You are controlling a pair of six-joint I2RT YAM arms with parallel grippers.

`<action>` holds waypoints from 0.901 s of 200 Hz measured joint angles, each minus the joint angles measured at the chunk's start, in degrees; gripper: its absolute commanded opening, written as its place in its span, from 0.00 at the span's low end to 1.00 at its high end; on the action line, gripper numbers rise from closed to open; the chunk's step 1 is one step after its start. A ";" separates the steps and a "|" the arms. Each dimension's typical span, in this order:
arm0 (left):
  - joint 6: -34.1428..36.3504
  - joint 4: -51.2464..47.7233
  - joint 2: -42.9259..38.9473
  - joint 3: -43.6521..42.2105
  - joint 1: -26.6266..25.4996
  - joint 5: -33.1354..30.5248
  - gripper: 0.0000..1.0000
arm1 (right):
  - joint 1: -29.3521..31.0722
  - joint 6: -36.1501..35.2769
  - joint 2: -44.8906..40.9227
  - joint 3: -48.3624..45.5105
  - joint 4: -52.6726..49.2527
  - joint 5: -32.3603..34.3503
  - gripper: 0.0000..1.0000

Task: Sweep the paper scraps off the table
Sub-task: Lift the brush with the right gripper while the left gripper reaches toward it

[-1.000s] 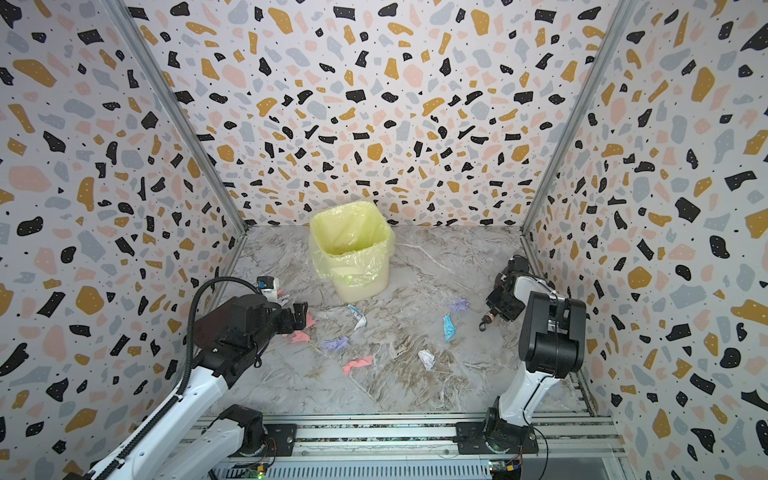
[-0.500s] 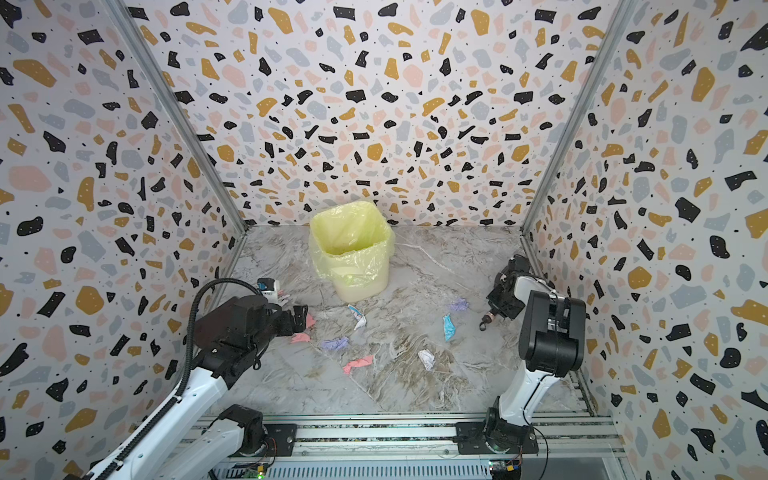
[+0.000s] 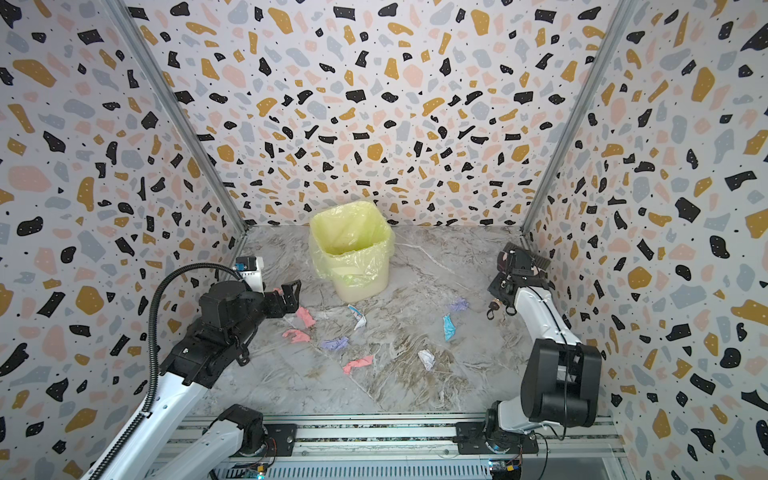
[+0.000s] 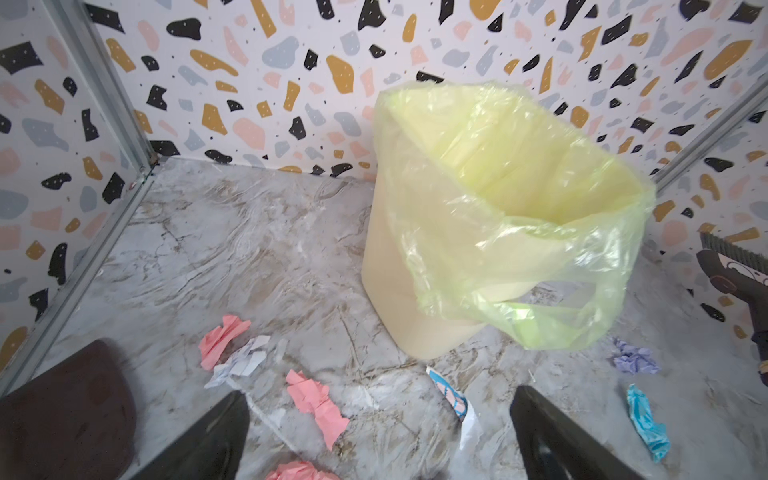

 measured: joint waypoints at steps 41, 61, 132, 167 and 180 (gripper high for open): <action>-0.09 -1.42 6.91 9.05 -6.29 2.25 1.00 | 7.45 -3.61 -9.60 -0.22 1.27 1.88 0.00; -0.50 -1.44 11.30 13.66 -8.83 4.94 1.00 | 13.05 -6.03 -14.12 -0.28 2.34 2.10 0.00; -8.92 8.02 22.51 23.69 -11.06 21.57 1.00 | 36.63 -12.17 -22.86 2.34 4.52 6.14 0.00; -14.03 14.53 25.81 25.62 -11.78 28.55 0.99 | 47.23 -13.49 -22.60 5.14 5.64 9.46 0.00; -15.50 16.22 26.69 25.92 -12.09 30.47 0.97 | 50.12 -13.99 -22.29 6.14 6.40 10.75 0.00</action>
